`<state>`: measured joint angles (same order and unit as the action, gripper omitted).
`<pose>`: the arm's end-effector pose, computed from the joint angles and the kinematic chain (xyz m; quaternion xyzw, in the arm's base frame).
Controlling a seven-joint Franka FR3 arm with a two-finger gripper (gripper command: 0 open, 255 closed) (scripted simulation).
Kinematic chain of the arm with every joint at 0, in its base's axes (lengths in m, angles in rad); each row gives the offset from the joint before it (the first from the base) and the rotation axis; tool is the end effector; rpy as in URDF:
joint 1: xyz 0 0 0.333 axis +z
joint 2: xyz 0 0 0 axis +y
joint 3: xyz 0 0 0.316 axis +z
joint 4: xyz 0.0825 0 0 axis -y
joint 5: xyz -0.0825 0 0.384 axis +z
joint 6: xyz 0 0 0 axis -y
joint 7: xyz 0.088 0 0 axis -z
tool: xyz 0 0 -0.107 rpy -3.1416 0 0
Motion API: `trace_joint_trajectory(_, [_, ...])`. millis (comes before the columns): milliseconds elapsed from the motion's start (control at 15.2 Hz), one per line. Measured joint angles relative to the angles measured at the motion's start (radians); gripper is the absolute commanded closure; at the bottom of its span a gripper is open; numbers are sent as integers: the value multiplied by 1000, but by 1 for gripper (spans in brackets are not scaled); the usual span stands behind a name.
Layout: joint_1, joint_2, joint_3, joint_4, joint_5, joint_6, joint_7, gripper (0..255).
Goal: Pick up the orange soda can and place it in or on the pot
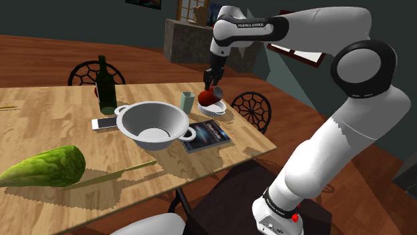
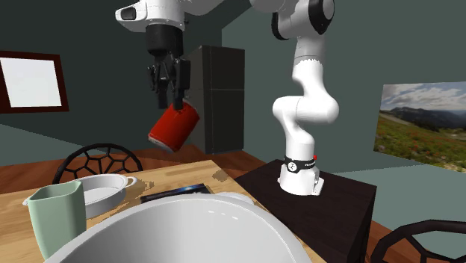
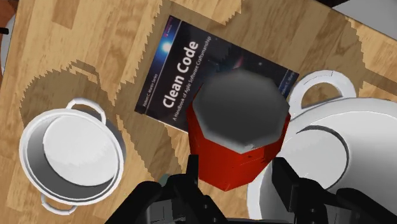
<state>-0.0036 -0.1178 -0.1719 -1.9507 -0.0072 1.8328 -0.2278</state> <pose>0.5166 -0.0956 0.5287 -0.9996 -0.0277 -0.0004 0.0066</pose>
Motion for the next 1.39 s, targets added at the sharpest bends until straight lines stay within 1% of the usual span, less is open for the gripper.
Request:
trace_joint_trajectory(396, [57, 112, 64, 137, 20, -25, 114, 255])
trace_joint_trajectory(660, [98, 203, 102, 258, 26, -54, 193, 255])
trace_joint_trajectory(858, [127, 289, 126, 375, 28, -85, 247, 255])
trace_joint_trajectory(1122, [165, 412, 151, 558, 26, -144, 311, 255])
trace_joint_trajectory(1320, [194, 515, 166, 723, 23, -205, 357, 255])
trace_joint_trajectory(1386, [198, 527, 167, 733, 22, -204, 362, 255])
